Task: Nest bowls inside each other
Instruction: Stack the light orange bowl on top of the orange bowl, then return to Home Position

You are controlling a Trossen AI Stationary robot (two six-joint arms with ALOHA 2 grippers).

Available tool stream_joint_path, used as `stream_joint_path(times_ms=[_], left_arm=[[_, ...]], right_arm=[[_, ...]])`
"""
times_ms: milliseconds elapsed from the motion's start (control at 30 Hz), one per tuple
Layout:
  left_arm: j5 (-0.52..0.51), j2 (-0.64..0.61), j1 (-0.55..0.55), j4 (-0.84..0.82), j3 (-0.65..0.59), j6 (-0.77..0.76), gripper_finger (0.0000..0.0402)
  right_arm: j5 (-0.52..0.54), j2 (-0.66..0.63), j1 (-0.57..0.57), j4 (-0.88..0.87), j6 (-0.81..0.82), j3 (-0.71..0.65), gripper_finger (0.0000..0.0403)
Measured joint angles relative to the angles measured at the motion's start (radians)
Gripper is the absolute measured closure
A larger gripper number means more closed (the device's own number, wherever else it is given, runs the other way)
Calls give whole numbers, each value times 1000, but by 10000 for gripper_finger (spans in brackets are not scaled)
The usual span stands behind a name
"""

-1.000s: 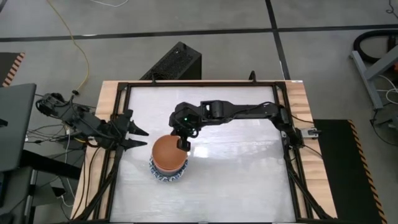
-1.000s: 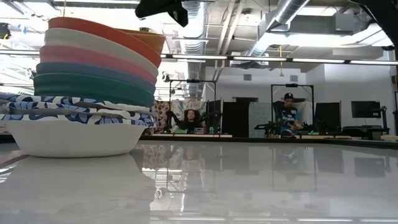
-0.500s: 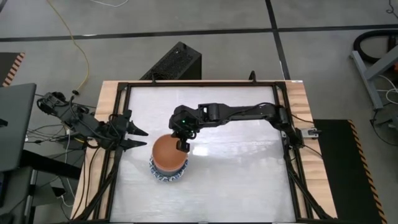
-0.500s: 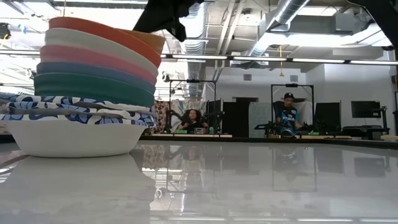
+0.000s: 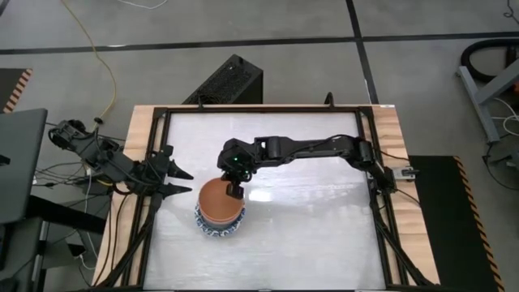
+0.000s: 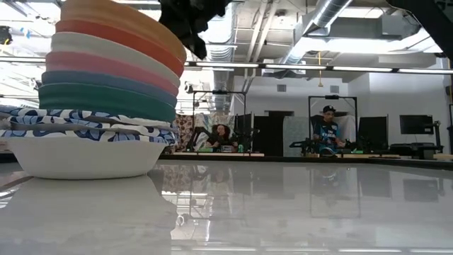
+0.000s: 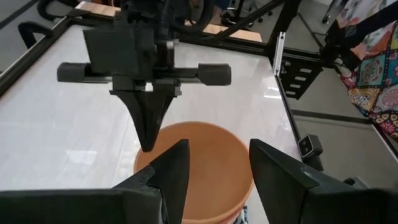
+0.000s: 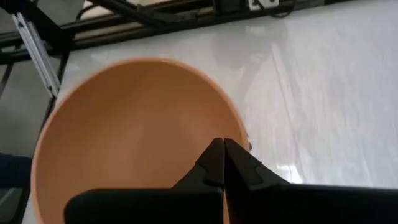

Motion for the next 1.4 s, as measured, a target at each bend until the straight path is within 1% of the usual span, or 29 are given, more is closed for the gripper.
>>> stream_joint_path(times_ms=[167, 300, 400, 500, 600, 700, 733, 800, 900, 967, 1033, 1100, 1167, 1267, 1333, 1400], left_arm=[[-14, -1, -1, 1, 0, 17, 246], [-92, -1, -19, 2, 0, 12, 246], [-182, 8, -50, -29, 0, -101, 246], [-231, 24, -81, -146, 0, -281, 256], [-257, 47, -117, -281, 0, -466, 280], [-291, 78, -157, -362, 0, -603, 314], [-294, 88, -171, -379, 0, -636, 326], [-297, 101, -201, -397, 0, -685, 350], [-308, 105, -263, -387, 0, -706, 384], [-363, 94, -313, -356, 0, -696, 397], [-445, 70, -358, -305, 0, -646, 397], [-508, 39, -398, -239, 0, -564, 399], [-540, 9, -427, -158, 0, -462, 401], [-522, -28, -456, -22, 0, -279, 401], [-473, -44, -465, 92, 0, -135, 401], [-398, -51, -467, 220, 0, 36, 401]], right_arm=[[3, -23, 2, 16, 5, 6, 388], [9, -56, 15, 21, 9, 35, 388], [70, -99, 35, -9, 25, 40, 388], [172, -160, 58, -100, 65, 40, 388], [286, -222, 72, -251, 124, 43, 389], [400, -262, 80, -419, 214, 37, 389], [420, -268, 82, -472, 236, 36, 389], [428, -273, 83, -552, 248, 35, 389], [427, -279, 95, -582, 233, 34, 389], [427, -288, 106, -574, 204, 34, 389], [422, -298, 117, -554, 172, 34, 390], [404, -317, 122, -509, 146, 34, 390], [353, -335, 129, -459, 99, 34, 390], [270, -374, 132, -391, 24, 34, 390], [231, -406, 132, -357, -20, 34, 390], [209, -440, 131, -346, -57, 34, 390]])
